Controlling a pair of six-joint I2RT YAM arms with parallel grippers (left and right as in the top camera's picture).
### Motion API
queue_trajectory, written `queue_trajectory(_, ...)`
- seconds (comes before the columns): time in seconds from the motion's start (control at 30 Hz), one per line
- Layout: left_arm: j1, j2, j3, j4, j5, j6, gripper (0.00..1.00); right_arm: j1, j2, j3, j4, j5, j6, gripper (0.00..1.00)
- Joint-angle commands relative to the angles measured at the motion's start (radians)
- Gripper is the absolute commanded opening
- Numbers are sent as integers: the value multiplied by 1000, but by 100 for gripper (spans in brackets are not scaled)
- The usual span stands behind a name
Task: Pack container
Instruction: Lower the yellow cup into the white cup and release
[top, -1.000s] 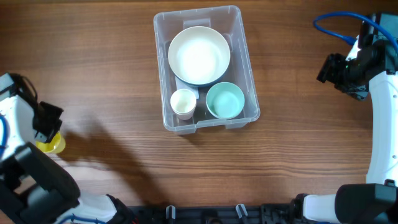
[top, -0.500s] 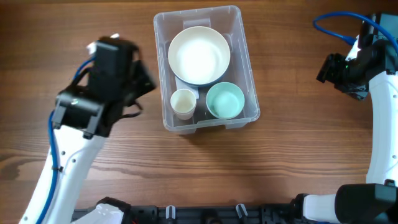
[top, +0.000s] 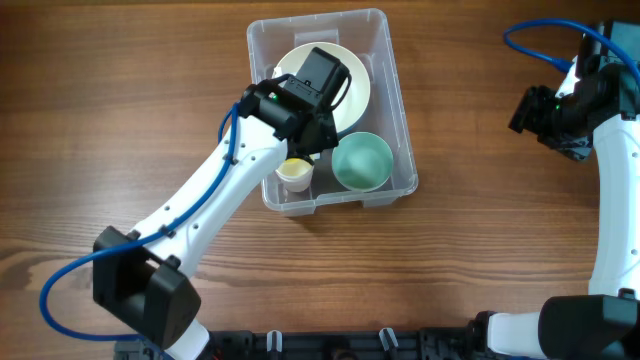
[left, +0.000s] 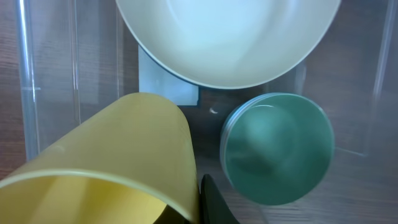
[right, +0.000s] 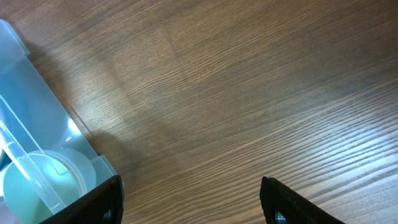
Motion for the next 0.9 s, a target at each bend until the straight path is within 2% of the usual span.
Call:
queue_trajectory(0.0,-1,7,8,-5,-13,-16,4,2,-5,-7,1,-16,-18,71)
queue_trajectory(0.37,-1,7,8,-50,81,-17,6,2,-5,-7,2,-16,-19,71)
queue_trajectory(0.5,-1,7,8,-60,123,-17,15,2,-5,-7,1,-16,-19,71)
queue_trajectory(0.63,-1,7,8,-79,126,-17,34,2,-5,-7,1,-16,-19,71)
queue_trajectory(0.73,-1,7,8,-92,114,-16,34,2,-5,-7,0,-16,-20,71)
queue_trajectory(0.87,27,-22,8,-101,0,-17,33,2,-5,-7,0,-16,-20,71)
